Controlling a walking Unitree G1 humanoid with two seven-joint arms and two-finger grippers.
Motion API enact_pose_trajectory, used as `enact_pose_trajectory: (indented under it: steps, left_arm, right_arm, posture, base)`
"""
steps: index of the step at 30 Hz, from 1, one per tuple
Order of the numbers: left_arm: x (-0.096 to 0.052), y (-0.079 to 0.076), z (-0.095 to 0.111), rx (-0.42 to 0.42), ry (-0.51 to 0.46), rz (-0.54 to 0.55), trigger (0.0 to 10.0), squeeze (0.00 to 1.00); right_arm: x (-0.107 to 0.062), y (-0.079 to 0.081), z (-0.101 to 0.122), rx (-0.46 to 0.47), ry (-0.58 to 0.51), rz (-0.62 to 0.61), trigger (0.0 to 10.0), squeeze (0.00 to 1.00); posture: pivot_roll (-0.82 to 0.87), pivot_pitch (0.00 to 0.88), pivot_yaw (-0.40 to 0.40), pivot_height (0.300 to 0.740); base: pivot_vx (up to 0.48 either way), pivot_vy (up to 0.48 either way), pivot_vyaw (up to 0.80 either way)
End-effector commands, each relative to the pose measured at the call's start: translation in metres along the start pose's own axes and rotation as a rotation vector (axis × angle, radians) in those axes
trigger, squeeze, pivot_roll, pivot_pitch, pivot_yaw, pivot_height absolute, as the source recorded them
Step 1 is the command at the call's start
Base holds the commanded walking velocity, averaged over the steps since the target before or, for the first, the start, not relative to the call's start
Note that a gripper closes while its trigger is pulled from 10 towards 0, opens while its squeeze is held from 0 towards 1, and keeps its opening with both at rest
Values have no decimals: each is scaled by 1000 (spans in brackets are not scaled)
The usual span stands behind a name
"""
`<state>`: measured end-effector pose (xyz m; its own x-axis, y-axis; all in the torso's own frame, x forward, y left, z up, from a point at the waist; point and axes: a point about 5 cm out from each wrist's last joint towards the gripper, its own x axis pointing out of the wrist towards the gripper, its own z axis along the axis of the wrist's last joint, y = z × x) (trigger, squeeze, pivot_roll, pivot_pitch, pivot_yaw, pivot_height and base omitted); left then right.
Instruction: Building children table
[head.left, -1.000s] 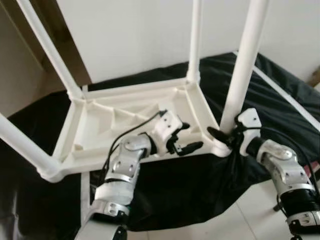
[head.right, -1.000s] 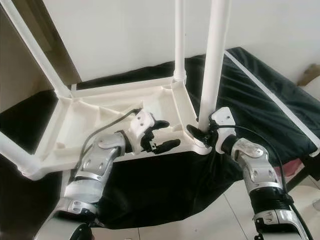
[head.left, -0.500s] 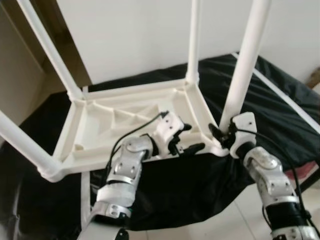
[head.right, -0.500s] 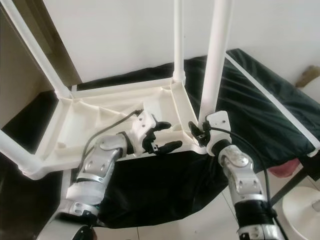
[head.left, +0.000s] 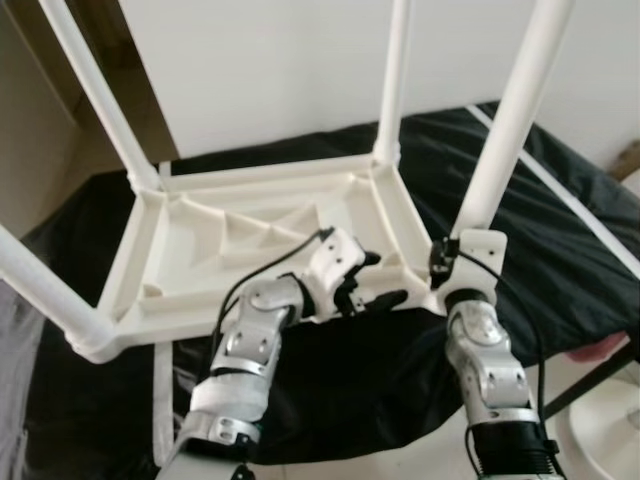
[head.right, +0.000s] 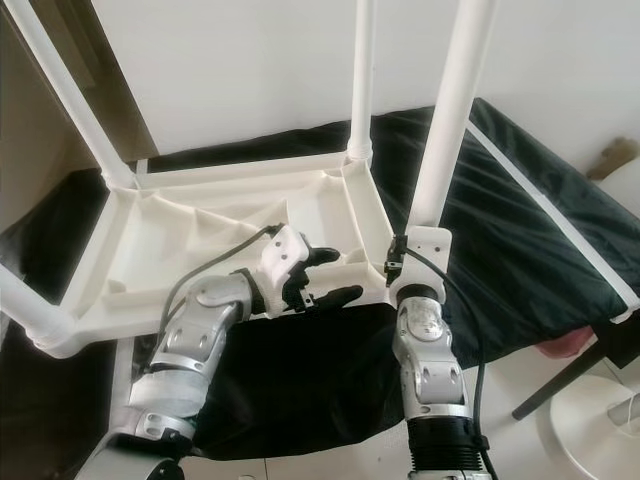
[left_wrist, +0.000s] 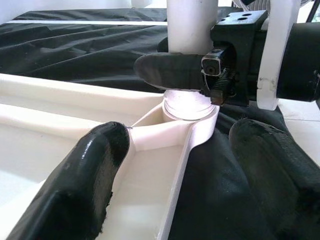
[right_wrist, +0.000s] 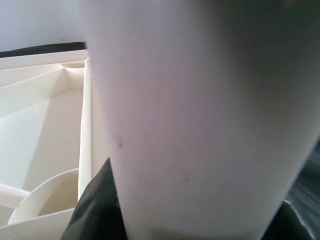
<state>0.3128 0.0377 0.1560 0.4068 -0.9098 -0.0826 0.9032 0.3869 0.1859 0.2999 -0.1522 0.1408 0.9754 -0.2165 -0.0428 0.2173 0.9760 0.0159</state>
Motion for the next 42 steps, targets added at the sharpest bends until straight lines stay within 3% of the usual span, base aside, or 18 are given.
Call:
enact_pose_trajectory:
  steps: [1, 7, 8, 9, 10, 14, 17, 21, 22, 23, 28, 29, 30, 37, 42]
  left_arm:
    - [-4, 13, -2, 4, 20, 265, 10000, 0]
    - [-7, 14, -2, 5, 23, 271, 10000, 0]
    - [-7, 13, -2, 6, 23, 268, 10000, 0]
    - [-7, 13, -2, 6, 23, 266, 10000, 0]
    - [-7, 12, -2, 6, 23, 265, 10000, 0]
    - [-6, 12, -2, 6, 22, 264, 10000, 0]
    - [-6, 12, -2, 6, 21, 261, 10000, 0]
    - [-7, 12, -2, 11, 22, 254, 10000, 0]
    - [-7, 12, -2, 11, 22, 254, 10000, 0]
    - [-7, 13, -1, 14, 22, 252, 10000, 0]
    - [-7, 13, -1, 14, 21, 251, 10000, 0]
    - [-6, 13, 0, 16, 21, 247, 10000, 0]
    - [-5, 12, 0, 18, 22, 241, 10000, 0]
    - [-4, 12, 1, 21, 20, 230, 10000, 0]
    - [-3, 14, 3, 28, 18, 225, 10000, 0]
  right_arm:
    - [-5, -2, -19, 17, 124, -25, 10000, 0]
    - [-7, -4, -17, -33, 115, -65, 10000, 0]
    - [-7, -3, -17, -25, 111, -63, 10000, 137]
    - [-7, -3, -17, -16, 109, -61, 10000, 137]
    - [-7, -3, -14, -9, 87, -49, 10000, 1000]
    - [-8, -6, -7, -5, 25, -1, 10000, 1000]
    - [-10, -9, 0, -34, -32, 120, 10000, 1000]
    - [-8, -36, 4, -19, -59, 177, 10000, 1000]
    - [-8, -36, 4, -19, -59, 177, 10000, 1000]
    - [-6, -50, 9, -49, -87, 249, 10000, 1000]
    - [-5, -55, 12, -62, -106, 281, 10000, 1000]
    - [-5, -54, 9, -69, -81, 365, 10000, 851]
    - [-4, -54, 7, -82, -57, 470, 10000, 0]
    - [-1, -58, 7, -157, -22, 702, 10000, 0]
    - [12, -59, 11, -215, 32, 844, 10000, 0]
  posture:
    - [-82, 0, 47, 740]
    - [-80, 0, 50, 740]
    - [-80, 0, 50, 740]
    - [-80, 0, 51, 740]
    - [-80, 0, 51, 740]
    - [-81, 0, 54, 740]
    - [-84, 0, 61, 740]
    - [-89, 0, 66, 740]
    - [-89, 0, 66, 740]
    - [-91, 0, 68, 740]
    - [-91, 0, 68, 740]
    - [-98, 0, 75, 740]
    - [-98, 0, 75, 740]
    - [-104, 0, 89, 740]
    - [-102, 0, 96, 740]
  base:
    - [0, 0, 0]
    - [0, 0, 0]
    - [0, 0, 0]
    - [0, 0, 0]
    - [0, 0, 0]
    - [0, 0, 0]
    - [0, 0, 0]
    - [0, 0, 0]
    - [0, 0, 0]
    - [0, 0, 0]
    - [0, 0, 0]
    - [0, 0, 0]
    - [0, 0, 0]
    - [0, 0, 0]
    - [0, 0, 0]
